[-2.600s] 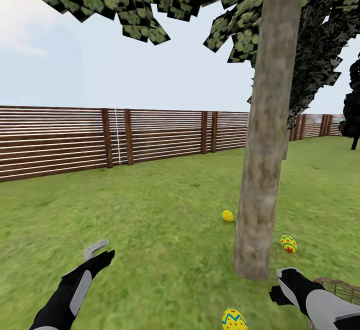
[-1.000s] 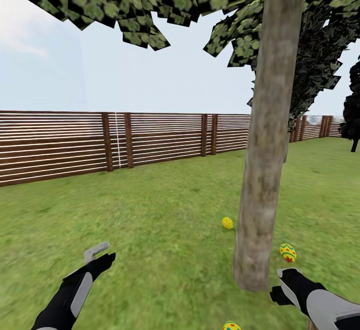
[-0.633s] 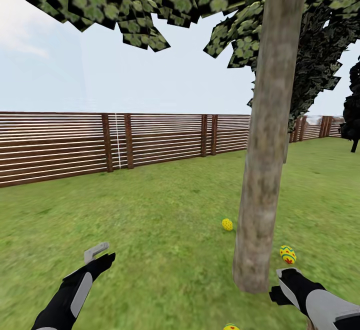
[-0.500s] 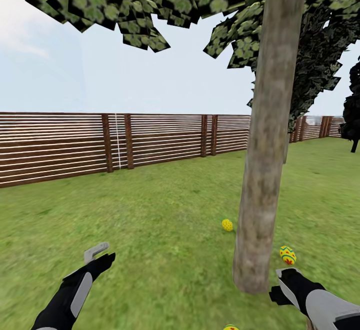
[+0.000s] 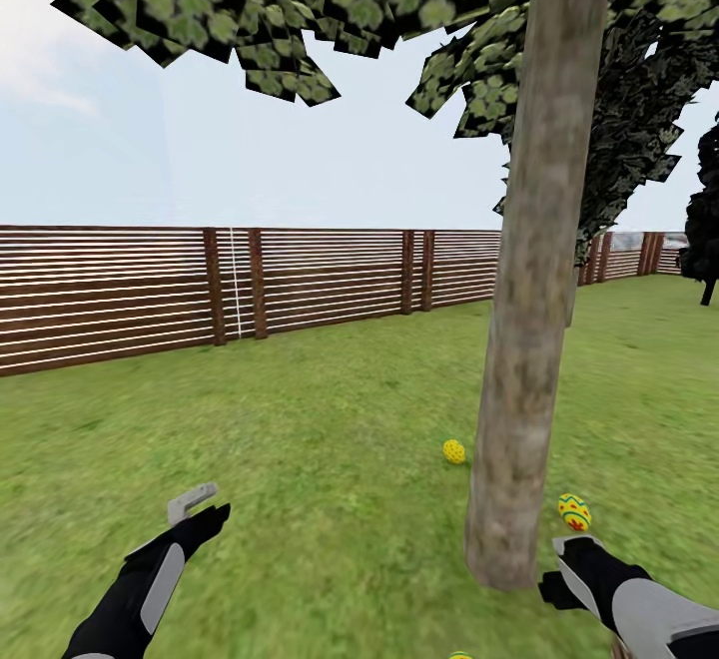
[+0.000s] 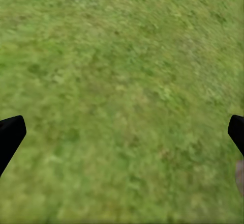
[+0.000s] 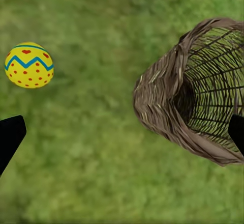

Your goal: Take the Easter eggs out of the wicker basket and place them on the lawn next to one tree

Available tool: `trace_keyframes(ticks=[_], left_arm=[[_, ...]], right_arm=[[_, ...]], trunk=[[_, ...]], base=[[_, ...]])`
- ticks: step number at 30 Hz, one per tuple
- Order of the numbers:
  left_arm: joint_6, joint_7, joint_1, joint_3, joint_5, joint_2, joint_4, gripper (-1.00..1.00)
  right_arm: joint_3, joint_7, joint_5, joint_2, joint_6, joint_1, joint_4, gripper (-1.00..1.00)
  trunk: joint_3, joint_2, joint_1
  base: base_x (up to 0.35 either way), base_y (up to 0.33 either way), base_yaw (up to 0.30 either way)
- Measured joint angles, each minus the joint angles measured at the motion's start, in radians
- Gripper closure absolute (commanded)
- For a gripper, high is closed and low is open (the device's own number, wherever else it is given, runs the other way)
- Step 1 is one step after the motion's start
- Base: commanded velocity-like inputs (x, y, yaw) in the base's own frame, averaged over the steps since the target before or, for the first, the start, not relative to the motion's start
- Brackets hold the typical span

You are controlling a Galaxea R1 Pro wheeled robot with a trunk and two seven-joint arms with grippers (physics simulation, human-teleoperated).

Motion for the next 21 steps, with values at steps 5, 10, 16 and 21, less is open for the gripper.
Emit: trace_keyframes(ticks=[5, 10, 16, 21], left_arm=[[-0.001, 0.000, 0.000, 0.001, 0.000, 0.000, 0.001, -1.00], [0.005, 0.000, 0.000, -0.002, -0.003, -0.001, 0.001, -1.00], [0.008, 0.000, 0.000, -0.002, -0.003, 0.000, 0.002, -1.00], [0.008, 0.000, 0.000, -0.002, -0.003, 0.000, 0.002, -1.00]], right_arm=[[0.000, -0.002, -0.001, 0.000, -0.007, 0.000, 0.007, -1.00], [0.000, -0.003, -0.001, 0.001, -0.007, 0.000, 0.007, -1.00], [0.000, -0.003, -0.001, 0.000, -0.008, 0.000, 0.007, -1.00], [0.000, -0.003, -0.001, -0.002, -0.008, 0.000, 0.007, -1.00]], trunk=[[0.000, 0.000, 0.000], [0.012, 0.028, -0.015], [0.031, 0.070, -0.038], [0.047, 0.105, -0.057]], base=[[0.000, 0.000, 0.000], [0.000, 0.000, 0.000], [0.000, 0.000, 0.000], [0.000, 0.000, 0.000]])
